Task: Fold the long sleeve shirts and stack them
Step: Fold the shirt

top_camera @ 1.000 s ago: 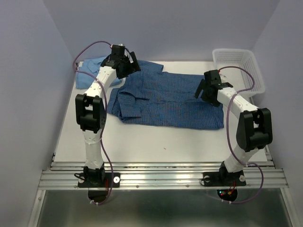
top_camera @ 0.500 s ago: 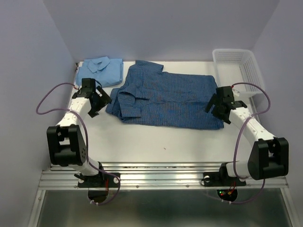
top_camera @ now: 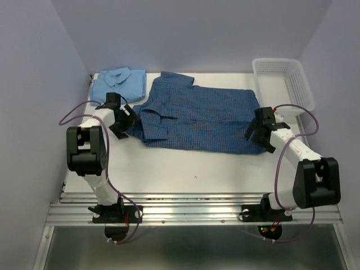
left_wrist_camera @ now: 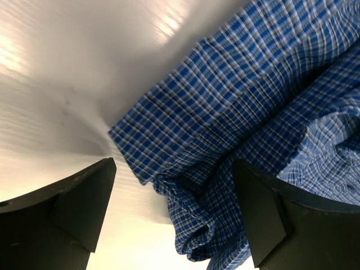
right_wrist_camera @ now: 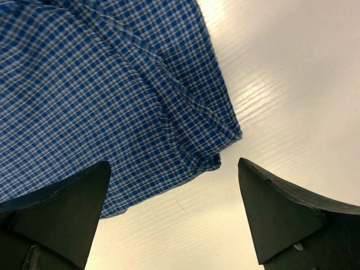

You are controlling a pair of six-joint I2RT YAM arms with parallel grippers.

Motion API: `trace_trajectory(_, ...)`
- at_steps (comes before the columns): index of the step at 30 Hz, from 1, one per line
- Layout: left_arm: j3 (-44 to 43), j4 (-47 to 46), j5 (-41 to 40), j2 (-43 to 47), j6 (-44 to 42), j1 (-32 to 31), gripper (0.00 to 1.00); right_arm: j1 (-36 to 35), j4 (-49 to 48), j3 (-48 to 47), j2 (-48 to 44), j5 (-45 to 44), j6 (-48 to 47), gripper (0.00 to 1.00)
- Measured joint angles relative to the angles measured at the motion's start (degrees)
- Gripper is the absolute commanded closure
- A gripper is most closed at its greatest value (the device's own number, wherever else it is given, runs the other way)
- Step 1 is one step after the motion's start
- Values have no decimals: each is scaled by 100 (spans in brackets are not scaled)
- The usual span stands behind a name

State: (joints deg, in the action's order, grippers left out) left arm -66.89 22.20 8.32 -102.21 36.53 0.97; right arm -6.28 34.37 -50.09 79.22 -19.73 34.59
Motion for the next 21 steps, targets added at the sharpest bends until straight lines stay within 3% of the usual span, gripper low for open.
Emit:
trace_trajectory(5, 11, -13, 210, -11, -26, -234, 32, 155, -50, 116, 107, -4, 83, 0)
trace_trajectory(7, 107, -57, 264, -7, -61, -326, 52, 216, -57, 168, 149, -4, 125, 0)
trace_trajectory(8, 175, -46, 267, -4, -74, -361, 71, 221, -83, 195, 164, -4, 136, 0)
trace_trajectory(11, 376, 125, 131, -4, -107, -374, 87, 221, -146, 216, 227, 2, 170, 0)
trace_trajectory(14, 446, 271, -7, 79, -114, -254, 93, 221, -234, 221, 350, 26, 186, 0)
trace_trajectory(21, 671, 684, -577, 562, -188, 254, 88, 262, -317, 376, 603, 15, 238, 0)
